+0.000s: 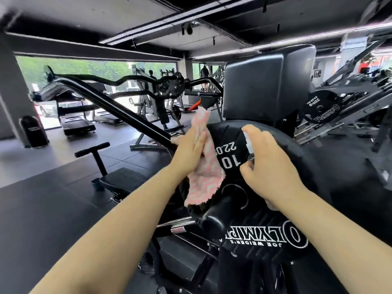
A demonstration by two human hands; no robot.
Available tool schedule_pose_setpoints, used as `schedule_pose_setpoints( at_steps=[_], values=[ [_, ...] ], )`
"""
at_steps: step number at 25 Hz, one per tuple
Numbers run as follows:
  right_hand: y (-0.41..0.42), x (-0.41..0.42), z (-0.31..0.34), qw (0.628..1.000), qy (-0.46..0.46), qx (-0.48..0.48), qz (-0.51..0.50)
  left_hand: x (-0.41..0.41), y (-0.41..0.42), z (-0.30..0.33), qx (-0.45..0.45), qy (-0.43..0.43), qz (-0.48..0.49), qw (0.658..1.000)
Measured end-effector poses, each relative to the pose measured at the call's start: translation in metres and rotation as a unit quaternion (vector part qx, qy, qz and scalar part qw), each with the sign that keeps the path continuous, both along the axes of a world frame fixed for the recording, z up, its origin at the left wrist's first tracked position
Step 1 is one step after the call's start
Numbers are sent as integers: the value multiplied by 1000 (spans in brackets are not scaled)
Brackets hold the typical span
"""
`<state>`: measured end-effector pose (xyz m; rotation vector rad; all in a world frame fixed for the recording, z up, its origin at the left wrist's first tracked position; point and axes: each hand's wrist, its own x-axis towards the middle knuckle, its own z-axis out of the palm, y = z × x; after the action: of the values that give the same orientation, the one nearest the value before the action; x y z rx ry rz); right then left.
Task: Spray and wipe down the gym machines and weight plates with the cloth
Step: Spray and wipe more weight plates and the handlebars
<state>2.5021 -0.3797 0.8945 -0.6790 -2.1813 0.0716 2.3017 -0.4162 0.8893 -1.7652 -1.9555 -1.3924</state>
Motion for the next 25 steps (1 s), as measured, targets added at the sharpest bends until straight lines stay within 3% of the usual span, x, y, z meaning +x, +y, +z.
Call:
schedule_pose_setpoints(
  at_steps=[4, 9, 14, 21, 25],
  values=[
    [-1, 1, 0, 1000, 15, -20, -12, -29, 8, -6, -83, -159, 43, 983],
    [-3, -5, -2, 998, -20, -61, -11, -90, -21, -31, -38, -439, 3, 898],
    [-19, -34, 1, 973, -199, -68, 93, -116, -58, -21, -31, -399, 37, 916],
    [-32, -45, 5, 926, -369, -73, 36, -124, -59, -27, -19, -462, -72, 884],
    [-31, -42, 15, 931, -350, -100, 25, -84, -52, -11, 5, -425, -98, 900]
  ],
)
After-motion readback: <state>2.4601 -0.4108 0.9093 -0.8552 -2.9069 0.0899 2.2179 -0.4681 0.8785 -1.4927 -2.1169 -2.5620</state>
